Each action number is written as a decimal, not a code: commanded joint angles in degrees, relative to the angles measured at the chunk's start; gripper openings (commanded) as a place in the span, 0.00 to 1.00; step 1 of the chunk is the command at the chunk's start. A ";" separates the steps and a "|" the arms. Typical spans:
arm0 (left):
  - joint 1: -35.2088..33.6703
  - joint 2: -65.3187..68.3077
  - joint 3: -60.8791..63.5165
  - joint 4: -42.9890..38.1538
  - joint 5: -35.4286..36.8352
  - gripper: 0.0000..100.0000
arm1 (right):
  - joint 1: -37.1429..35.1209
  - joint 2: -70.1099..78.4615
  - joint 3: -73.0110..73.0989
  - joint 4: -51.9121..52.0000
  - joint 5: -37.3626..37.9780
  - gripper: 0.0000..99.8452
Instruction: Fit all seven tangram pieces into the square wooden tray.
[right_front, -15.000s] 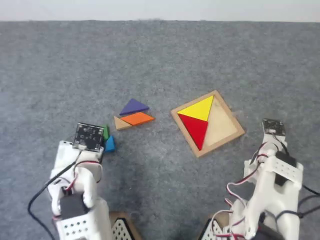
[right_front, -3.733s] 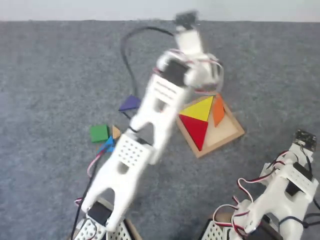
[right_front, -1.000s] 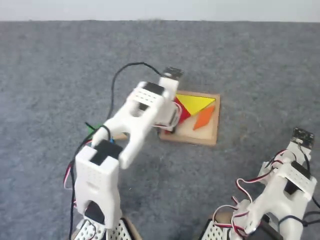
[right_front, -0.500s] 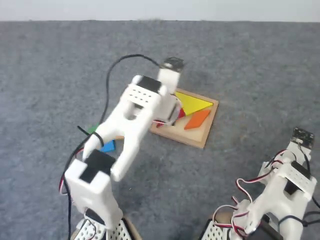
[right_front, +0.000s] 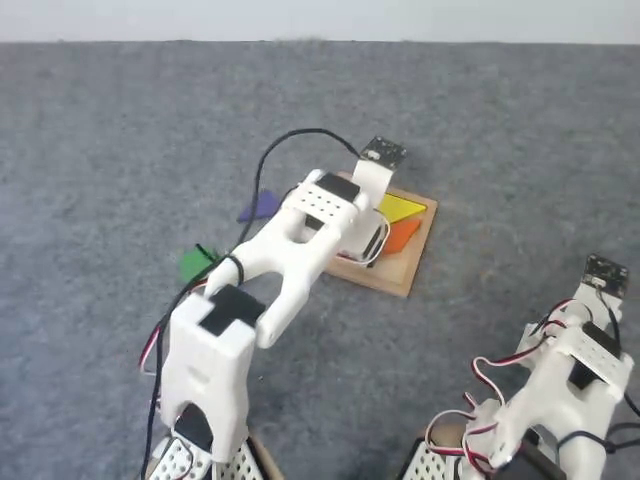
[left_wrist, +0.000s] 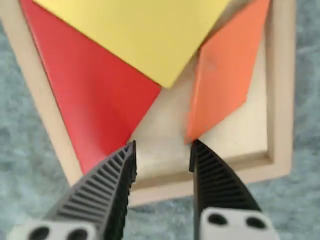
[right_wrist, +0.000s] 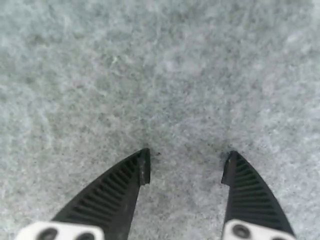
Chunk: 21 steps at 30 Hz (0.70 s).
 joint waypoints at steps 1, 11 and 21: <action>0.88 2.81 -6.11 -1.14 1.14 0.17 | -1.01 -1.63 -0.09 -0.92 0.00 0.25; 7.82 4.31 -10.51 -1.14 1.23 0.17 | -1.01 -1.63 -0.09 -0.92 0.00 0.25; 8.44 4.40 -15.34 -1.58 2.55 0.17 | -1.01 -1.63 -0.09 -0.92 0.00 0.25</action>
